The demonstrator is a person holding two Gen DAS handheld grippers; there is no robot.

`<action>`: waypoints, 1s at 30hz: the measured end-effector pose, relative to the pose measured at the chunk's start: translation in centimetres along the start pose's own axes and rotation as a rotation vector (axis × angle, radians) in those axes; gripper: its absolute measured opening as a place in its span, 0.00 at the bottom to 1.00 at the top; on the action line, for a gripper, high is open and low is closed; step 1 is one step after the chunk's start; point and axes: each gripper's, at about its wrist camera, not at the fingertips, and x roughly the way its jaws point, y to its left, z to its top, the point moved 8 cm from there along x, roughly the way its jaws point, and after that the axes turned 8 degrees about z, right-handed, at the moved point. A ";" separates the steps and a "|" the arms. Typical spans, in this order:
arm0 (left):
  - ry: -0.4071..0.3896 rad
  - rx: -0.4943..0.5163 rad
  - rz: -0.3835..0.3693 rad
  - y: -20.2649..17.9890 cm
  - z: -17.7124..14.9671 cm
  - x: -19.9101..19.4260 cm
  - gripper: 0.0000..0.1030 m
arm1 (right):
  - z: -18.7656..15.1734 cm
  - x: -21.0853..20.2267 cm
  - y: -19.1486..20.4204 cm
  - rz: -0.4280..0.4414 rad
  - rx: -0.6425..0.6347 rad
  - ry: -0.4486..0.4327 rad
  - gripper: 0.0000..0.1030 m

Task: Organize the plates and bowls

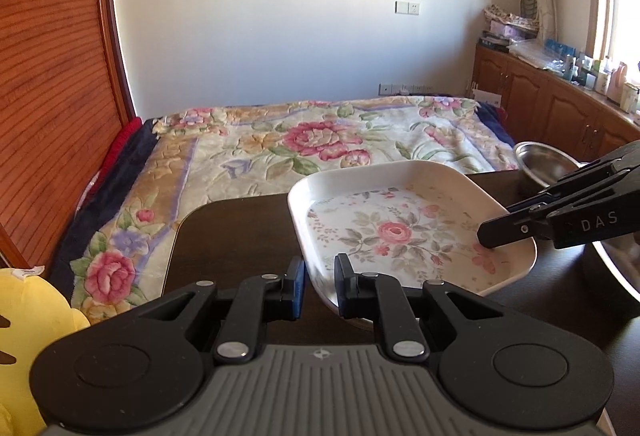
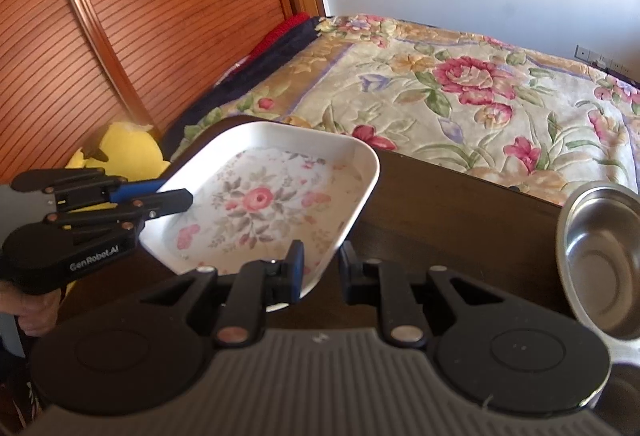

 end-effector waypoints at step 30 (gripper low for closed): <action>-0.105 0.056 -0.014 -3.1 -2.5 -11.2 0.17 | -4.5 -9.1 3.1 -0.004 -0.035 -0.111 0.20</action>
